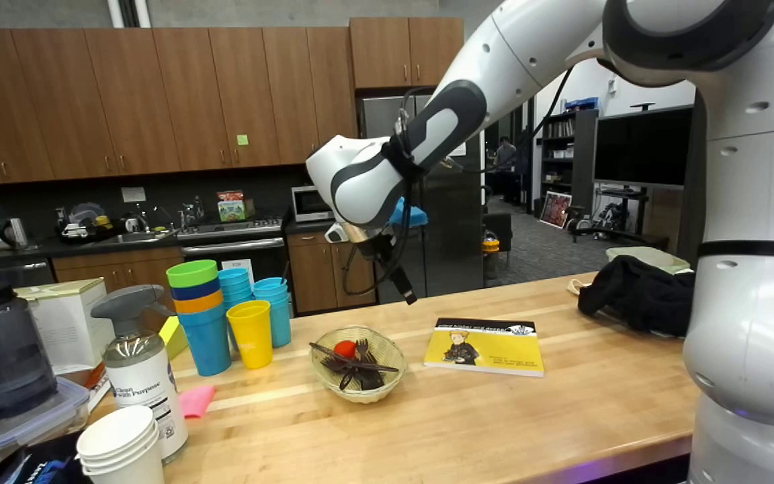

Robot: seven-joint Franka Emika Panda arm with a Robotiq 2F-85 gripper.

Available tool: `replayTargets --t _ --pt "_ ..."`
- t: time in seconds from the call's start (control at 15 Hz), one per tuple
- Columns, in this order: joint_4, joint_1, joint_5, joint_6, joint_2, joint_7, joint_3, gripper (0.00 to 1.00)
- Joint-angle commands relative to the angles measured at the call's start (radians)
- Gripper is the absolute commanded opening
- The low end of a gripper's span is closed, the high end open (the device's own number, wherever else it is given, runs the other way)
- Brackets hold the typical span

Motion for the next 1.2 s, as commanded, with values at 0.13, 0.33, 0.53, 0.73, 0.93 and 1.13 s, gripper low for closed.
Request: replayTargets --t 0.13,0.33,0.53,0.73,0.93,1.13 --pt "0.005 0.003 -0.014 -0.004 0.006 -0.021 -0.003 1.0" --pt "0.005 0.003 -0.015 -0.004 0.006 -0.022 -0.002 1.0" --pt "0.005 0.003 -0.015 -0.004 0.006 -0.023 -0.002 1.0" --pt "0.005 0.003 -0.015 -0.004 0.006 -0.023 -0.002 1.0" --pt "0.005 0.003 -0.015 -0.004 0.006 -0.023 -0.002 1.0" --pt "0.005 0.003 -0.015 -0.004 0.006 -0.023 -0.002 1.0"
